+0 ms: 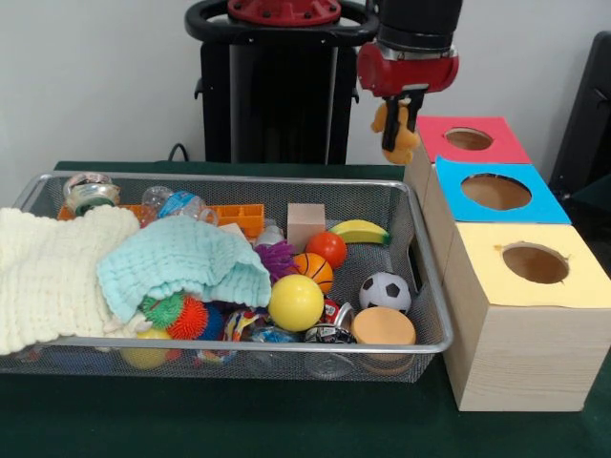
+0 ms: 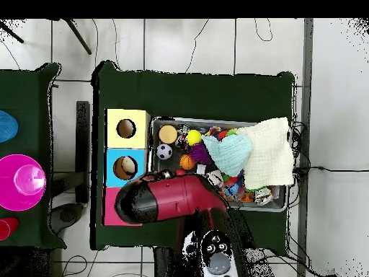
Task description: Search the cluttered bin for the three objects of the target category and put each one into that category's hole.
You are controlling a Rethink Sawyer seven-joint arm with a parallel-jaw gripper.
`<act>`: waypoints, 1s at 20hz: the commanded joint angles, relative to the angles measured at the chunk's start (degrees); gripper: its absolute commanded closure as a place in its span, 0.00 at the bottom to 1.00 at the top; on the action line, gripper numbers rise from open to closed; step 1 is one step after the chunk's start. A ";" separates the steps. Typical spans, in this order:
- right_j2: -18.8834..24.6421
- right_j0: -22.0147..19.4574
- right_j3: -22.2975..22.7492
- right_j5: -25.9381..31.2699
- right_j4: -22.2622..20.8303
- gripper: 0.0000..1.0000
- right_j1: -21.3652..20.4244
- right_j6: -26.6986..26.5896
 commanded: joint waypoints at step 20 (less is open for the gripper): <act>-6.76 9.11 5.32 6.90 8.37 1.00 -3.30 14.47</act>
